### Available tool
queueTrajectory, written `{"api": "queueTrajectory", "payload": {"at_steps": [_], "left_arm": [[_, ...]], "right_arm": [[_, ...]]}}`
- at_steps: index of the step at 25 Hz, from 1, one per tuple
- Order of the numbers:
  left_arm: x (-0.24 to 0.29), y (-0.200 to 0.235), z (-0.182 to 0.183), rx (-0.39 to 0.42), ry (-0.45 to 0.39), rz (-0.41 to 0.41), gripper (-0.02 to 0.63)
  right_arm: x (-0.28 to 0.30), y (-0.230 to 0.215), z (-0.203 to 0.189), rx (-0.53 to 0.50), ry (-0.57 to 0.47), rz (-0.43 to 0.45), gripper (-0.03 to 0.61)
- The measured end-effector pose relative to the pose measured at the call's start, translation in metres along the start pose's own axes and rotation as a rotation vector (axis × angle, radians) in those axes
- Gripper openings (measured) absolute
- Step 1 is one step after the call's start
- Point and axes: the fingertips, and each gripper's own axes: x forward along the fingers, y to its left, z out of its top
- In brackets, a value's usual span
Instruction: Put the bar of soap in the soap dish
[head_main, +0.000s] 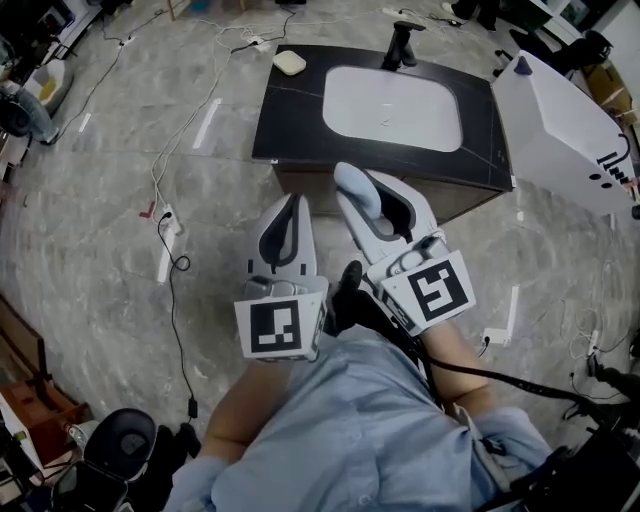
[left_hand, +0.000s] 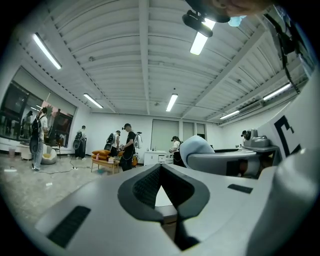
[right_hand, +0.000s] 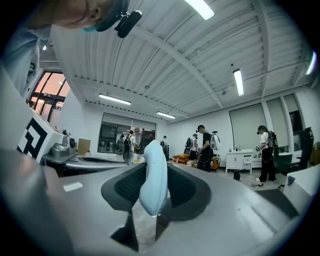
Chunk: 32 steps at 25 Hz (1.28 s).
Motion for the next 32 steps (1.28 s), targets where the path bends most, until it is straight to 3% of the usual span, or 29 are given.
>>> {"api": "queueTrajectory", "payload": {"at_steps": [8,19,25,32], "left_arm": [[0.060,0.012,-0.010,0.002,0.031,-0.032,0.006],[0.207,0.026,-0.016,0.020,0.107,-0.056,0.006],[0.266,0.038,0.001,0.027,0.098,-0.018,0.006],[0.298,0.061,0.019,0.035,0.064,0.035,0.006]], "right_arm": [[0.041,-0.043,-0.010,0.000,-0.003,-0.032,0.124],[0.133,-0.161,-0.024,0.066,0.023,-0.049,0.124],[0.173,-0.203,-0.018,0.082,0.007,0.006,0.124],[0.214,-0.224,-0.006,0.073,-0.006,0.052,0.124]]}}
